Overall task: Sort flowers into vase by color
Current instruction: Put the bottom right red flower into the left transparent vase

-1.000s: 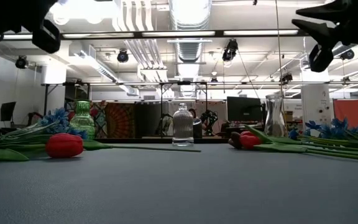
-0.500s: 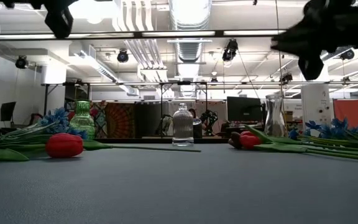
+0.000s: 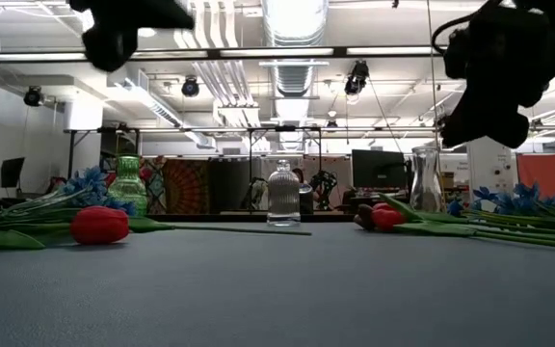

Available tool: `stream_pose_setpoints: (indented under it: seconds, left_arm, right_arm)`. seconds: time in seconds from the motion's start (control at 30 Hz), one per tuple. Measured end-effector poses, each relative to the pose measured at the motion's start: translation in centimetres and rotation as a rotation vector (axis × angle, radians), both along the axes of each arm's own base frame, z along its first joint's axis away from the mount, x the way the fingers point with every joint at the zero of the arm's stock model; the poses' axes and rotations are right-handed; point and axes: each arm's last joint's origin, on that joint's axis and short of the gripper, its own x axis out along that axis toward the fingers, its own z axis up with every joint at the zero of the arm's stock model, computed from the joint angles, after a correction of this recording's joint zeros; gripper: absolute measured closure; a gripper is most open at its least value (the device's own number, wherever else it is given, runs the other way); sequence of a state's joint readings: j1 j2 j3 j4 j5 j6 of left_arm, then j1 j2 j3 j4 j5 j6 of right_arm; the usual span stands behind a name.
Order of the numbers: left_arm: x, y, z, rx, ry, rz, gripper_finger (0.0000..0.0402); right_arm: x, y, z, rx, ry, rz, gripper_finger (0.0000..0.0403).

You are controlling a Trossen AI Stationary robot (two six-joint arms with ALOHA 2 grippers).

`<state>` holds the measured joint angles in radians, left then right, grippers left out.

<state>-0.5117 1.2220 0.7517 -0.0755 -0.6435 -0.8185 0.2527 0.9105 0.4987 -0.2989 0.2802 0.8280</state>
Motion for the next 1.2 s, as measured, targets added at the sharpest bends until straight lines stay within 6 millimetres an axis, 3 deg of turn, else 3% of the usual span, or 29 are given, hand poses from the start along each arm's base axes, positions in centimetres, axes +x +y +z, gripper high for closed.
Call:
stream_pose_setpoints:
  seconds: [0.3, 0.47, 0.67, 0.87, 1.03, 1.2]
  left_arm:
    - [-0.2, -0.8, -4.3, -0.15, 0.389, 0.253, 0.0402]
    - [-0.2, -1.5, -5.6, -0.215, 0.532, 0.333, 0.0402]
    - [0.7, -2.1, -3.8, -0.102, 0.588, 0.257, 0.0402]
    - [1.7, -2.8, -1.0, 0.158, 0.601, -0.007, 0.0402]
    - [1.4, -3.3, -0.8, 0.429, 0.609, -0.155, 0.0402]
    - [0.5, -3.2, -0.9, 0.481, 0.618, -0.155, 0.0402]
  right_arm:
    - [2.1, 0.7, -2.3, -0.01, 0.16, 0.046, 0.0335]
    - [3.0, 0.9, -2.9, -0.029, 0.208, 0.07, 0.0335]
    - [4.1, 1.0, -3.1, -0.051, 0.199, 0.049, 0.0335]
    - [6.2, 1.0, -2.3, -0.054, 0.133, 0.034, 0.0335]
    - [8.7, 1.4, -1.2, -0.115, 0.12, 0.086, 0.0334]
    - [11.1, 1.9, -0.2, -0.273, 0.117, 0.244, 0.0309]
